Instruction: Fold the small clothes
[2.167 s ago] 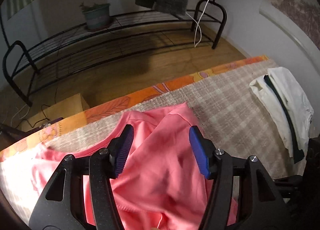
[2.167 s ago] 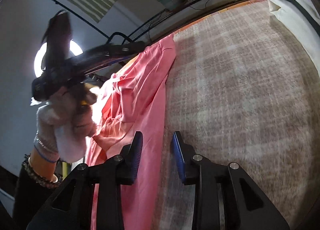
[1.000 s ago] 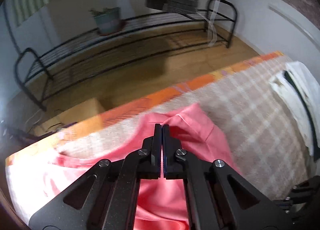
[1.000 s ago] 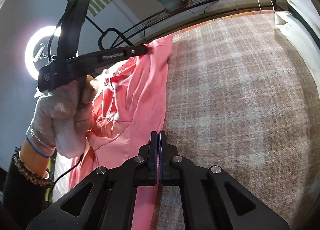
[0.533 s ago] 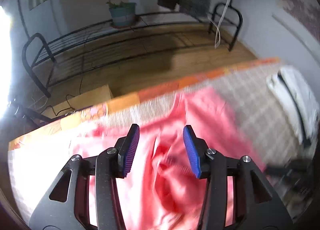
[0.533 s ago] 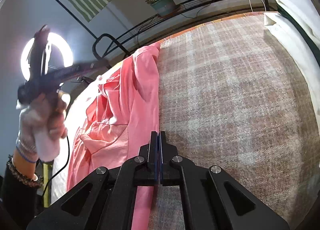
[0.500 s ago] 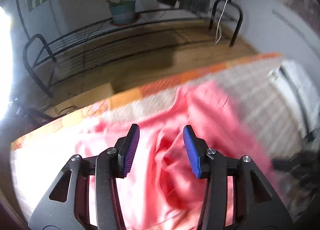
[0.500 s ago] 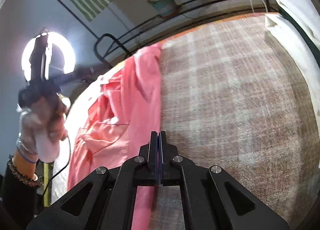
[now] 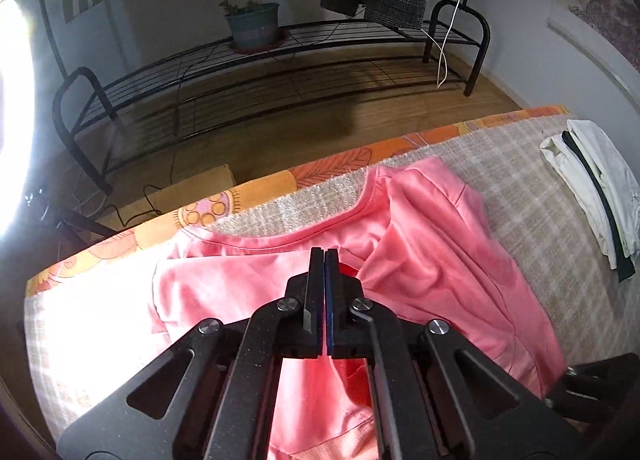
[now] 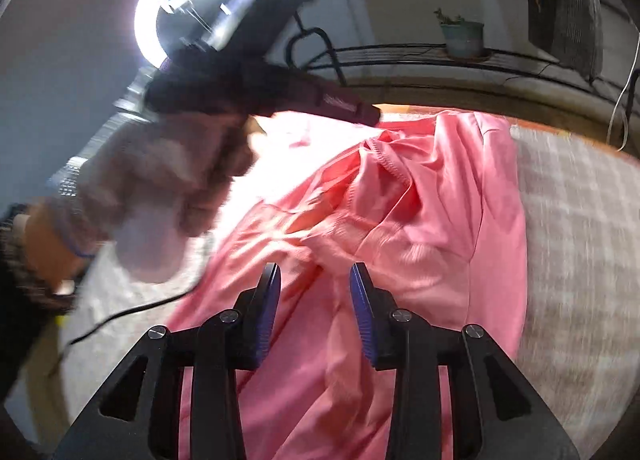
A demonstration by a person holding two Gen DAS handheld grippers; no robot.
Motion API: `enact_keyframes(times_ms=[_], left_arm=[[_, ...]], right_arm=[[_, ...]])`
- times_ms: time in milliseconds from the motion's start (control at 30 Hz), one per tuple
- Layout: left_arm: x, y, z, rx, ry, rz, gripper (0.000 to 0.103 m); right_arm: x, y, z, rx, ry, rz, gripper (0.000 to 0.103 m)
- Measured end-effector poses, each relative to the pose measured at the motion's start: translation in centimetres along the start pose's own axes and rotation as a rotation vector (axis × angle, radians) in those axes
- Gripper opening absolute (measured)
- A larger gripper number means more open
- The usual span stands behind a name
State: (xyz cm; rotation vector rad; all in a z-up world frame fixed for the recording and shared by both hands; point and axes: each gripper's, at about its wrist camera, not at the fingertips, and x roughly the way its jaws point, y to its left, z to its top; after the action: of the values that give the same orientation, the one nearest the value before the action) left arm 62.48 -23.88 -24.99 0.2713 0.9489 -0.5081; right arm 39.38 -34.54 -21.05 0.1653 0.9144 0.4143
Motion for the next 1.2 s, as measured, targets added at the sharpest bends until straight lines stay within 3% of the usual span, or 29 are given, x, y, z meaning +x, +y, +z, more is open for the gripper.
enact_keyframes(times_ms=[33,67,133,200,233,267,333,367,400,467,600,733,800,867,967,1200], left_arm=[[-0.1,0.2,0.0,-0.002,-0.003,0.002,0.0],[-0.2,0.3,-0.1,-0.002,-0.013,0.005,0.0],[-0.2,0.8,-0.1,-0.018,-0.014,-0.007,0.0],[0.5,1.1,-0.3,-0.044,0.024,-0.05,0.021],[0.8,1.0,-0.4,-0.046,0.031,-0.055,0.046],[1.0,0.6,-0.6,-0.03,0.018,-0.043,0.051],[1.7,-0.5,-1.0,0.026,0.028,-0.038,0.047],[2.2,-1.3,-1.3,0.061,0.037,-0.03,0.015],[2.6,-1.8,-1.5,0.08,0.048,-0.009,0.001],[2.8,-2.1,-1.6,0.084,0.043,0.015,0.001],[1.4,0.2,-1.0,-0.019,-0.015,-0.018,0.001],[0.8,2.4,-1.3,-0.062,-0.034,0.088,0.001],[0.0,2.6,-1.7,-0.063,-0.013,0.082,0.01],[-1.1,3.0,-1.9,-0.064,0.001,0.062,0.046],[-5.2,4.1,-2.9,-0.091,-0.047,0.081,0.049],[-15.0,6.1,-9.3,-0.253,-0.08,0.002,0.048]], right_arm=[[0.6,0.0,0.2,0.001,0.011,-0.012,0.025],[1.2,-0.4,0.3,0.013,0.025,-0.017,0.003],[1.4,-1.3,0.2,0.053,0.048,0.008,0.001],[0.5,-2.1,0.2,0.077,0.011,0.054,0.001],[0.1,-2.2,0.1,0.083,-0.006,0.078,0.001],[-0.4,-2.4,0.0,0.088,-0.02,0.099,0.001],[-0.5,-2.3,-0.2,0.095,-0.029,0.112,0.001],[-0.6,-2.2,-0.3,0.097,-0.03,0.115,0.001],[-0.7,-2.2,-0.3,0.098,-0.035,0.116,0.001],[-0.6,-2.0,-0.2,0.091,-0.044,0.126,0.001],[-1.7,-1.4,-0.3,0.071,-0.087,0.205,0.0],[-1.4,0.0,-0.3,0.025,-0.048,0.263,0.0],[-1.4,0.4,-0.5,0.027,-0.02,0.302,0.0],[-2.0,0.4,-0.4,0.036,-0.002,0.274,0.001],[-4.0,-0.7,-0.6,0.098,-0.003,0.28,0.001],[-13.4,-0.8,-3.3,0.141,-0.018,0.216,0.001]])
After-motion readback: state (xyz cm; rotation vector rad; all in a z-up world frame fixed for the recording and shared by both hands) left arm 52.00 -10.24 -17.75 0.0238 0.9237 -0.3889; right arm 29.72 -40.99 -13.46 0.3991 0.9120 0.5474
